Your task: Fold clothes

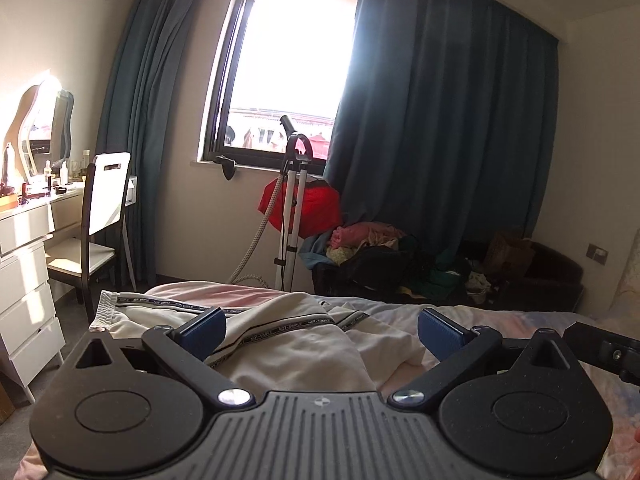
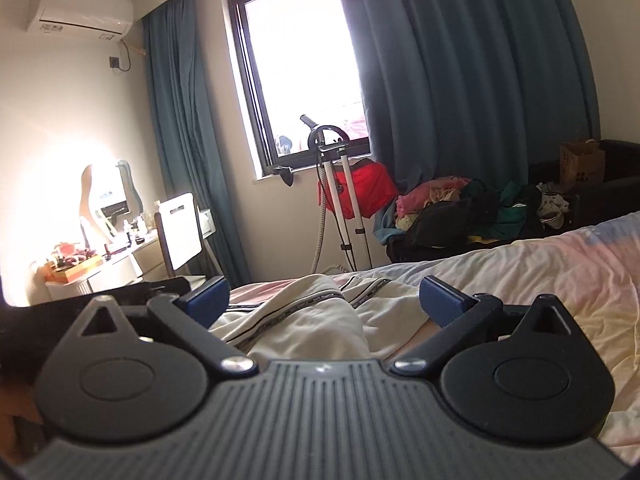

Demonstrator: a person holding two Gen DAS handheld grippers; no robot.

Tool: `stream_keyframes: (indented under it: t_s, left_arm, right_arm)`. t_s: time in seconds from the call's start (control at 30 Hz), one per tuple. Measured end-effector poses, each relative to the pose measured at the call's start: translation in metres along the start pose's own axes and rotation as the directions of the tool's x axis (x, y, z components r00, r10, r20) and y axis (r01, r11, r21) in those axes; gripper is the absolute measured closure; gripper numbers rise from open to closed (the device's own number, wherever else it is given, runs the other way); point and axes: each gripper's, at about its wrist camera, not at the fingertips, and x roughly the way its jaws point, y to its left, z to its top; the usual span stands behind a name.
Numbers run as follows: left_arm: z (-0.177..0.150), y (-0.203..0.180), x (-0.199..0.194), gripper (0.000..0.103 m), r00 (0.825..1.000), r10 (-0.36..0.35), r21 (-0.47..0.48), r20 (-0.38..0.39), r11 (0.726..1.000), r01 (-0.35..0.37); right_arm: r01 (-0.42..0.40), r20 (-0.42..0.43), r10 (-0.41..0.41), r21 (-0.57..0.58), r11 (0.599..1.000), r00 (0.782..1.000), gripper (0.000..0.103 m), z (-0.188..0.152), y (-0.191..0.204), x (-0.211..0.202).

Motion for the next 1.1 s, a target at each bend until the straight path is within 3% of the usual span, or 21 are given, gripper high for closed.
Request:
stream_keyframes:
  t_s: [0.1, 0.2, 0.4, 0.57, 0.67, 0.8, 0.9, 1.0, 1.1]
  left_arm:
    - [-0.012, 0.006, 0.006, 0.0, 1.0, 0.003, 0.015, 0.001, 1.0, -0.003]
    - [-0.026, 0.02, 0.037, 0.0, 0.997, 0.015, -0.028, -0.071, 0.999, -0.017]
    - [-0.042, 0.043, 0.131, 0.0, 0.984, 0.071, -0.093, -0.165, 0.992, -0.088]
    - [-0.04, 0.052, 0.231, 0.0, 0.975, 0.107, -0.103, -0.196, 0.986, -0.129]
    - [-0.031, 0.048, 0.29, 0.0, 0.977, 0.112, -0.064, -0.183, 0.99, -0.126]
    - [-0.024, 0.037, 0.357, 0.001, 0.974, 0.142, 0.019, -0.178, 0.99, -0.141]
    - [-0.018, 0.028, 0.408, 0.002, 0.971, 0.165, 0.081, -0.172, 0.985, -0.153]
    - [-0.02, 0.023, 0.445, 0.008, 0.963, 0.179, 0.146, -0.2, 0.978, -0.152]
    - [-0.03, 0.021, 0.468, 0.047, 0.941, 0.185, 0.217, -0.282, 0.968, -0.125]
  right_arm:
    - [0.036, 0.012, -0.036, -0.002, 0.999, 0.999, 0.0, -0.018, -0.019, 0.001]
    - [0.053, -0.008, -0.053, 0.007, 0.999, 0.999, 0.0, -0.037, -0.037, 0.008]
    - [0.06, -0.005, -0.06, -0.011, 0.998, 0.998, 0.0, -0.072, -0.069, 0.024]
    - [0.088, -0.098, -0.081, 0.07, 0.994, 0.992, 0.0, -0.095, -0.106, 0.059]
    - [0.107, -0.166, -0.088, 0.114, 0.988, 0.982, 0.0, -0.105, -0.127, 0.085]
    - [0.181, -0.207, -0.173, 0.019, 0.983, 0.963, 0.0, -0.125, -0.137, 0.12]
    - [0.194, -0.25, -0.182, 0.022, 0.981, 0.951, 0.0, -0.14, -0.148, 0.147]
    - [0.192, -0.279, -0.172, 0.044, 0.98, 0.945, 0.0, -0.15, -0.157, 0.161]
    - [0.205, -0.299, -0.182, 0.047, 0.978, 0.937, 0.0, -0.155, -0.163, 0.169]
